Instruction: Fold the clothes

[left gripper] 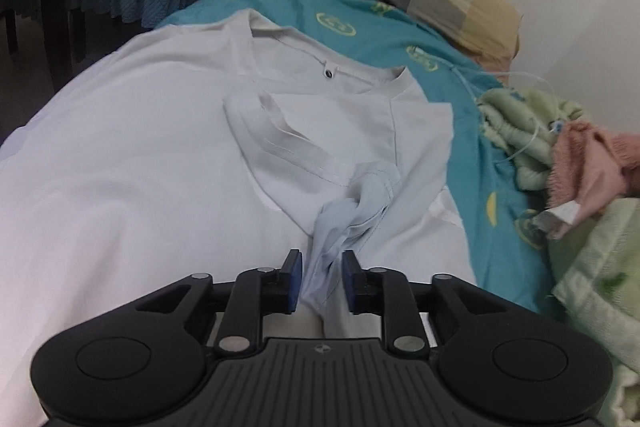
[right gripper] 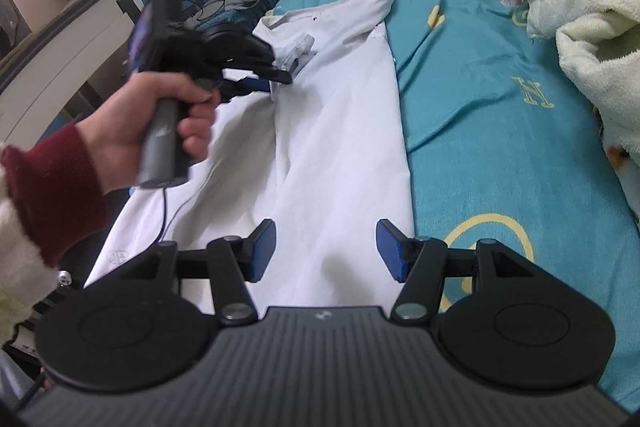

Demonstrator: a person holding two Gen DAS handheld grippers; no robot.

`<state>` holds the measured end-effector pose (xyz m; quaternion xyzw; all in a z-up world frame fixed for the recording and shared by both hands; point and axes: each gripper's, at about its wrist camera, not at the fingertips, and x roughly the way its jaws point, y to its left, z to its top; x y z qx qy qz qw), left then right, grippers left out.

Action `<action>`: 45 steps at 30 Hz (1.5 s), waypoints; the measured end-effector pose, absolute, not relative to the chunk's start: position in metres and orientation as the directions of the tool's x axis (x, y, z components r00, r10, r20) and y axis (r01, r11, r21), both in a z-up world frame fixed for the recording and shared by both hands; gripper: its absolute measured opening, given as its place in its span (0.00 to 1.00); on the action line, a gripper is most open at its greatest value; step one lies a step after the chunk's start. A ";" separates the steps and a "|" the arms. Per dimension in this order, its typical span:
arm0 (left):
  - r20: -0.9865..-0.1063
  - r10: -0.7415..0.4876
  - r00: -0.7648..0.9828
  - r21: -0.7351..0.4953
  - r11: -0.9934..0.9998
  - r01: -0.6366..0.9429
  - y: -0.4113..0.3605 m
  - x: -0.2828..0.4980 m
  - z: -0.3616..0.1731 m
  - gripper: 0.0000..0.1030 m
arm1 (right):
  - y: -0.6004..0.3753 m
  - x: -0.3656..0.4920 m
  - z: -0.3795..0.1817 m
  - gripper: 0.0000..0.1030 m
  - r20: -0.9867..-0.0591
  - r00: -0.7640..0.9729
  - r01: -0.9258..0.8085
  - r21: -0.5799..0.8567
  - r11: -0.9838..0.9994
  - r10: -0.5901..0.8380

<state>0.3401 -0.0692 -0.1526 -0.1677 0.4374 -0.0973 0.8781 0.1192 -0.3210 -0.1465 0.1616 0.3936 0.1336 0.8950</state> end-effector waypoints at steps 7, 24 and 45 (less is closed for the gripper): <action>-0.681 -0.258 0.685 -0.491 0.855 -0.166 0.057 0.289 -0.126 0.77 | -0.325 0.113 -0.145 0.57 -0.657 0.669 -0.087 0.395 0.915 0.347; -0.686 -0.295 0.665 -0.714 0.447 -0.539 0.233 0.348 -0.250 0.80 | -0.315 0.125 -0.158 0.57 -0.734 0.636 -0.002 0.308 0.952 0.238; -0.589 0.054 0.807 -0.359 0.877 -0.321 0.175 0.402 -0.153 0.03 | -0.307 0.145 -0.168 0.58 -0.716 0.641 -0.005 0.353 0.936 0.274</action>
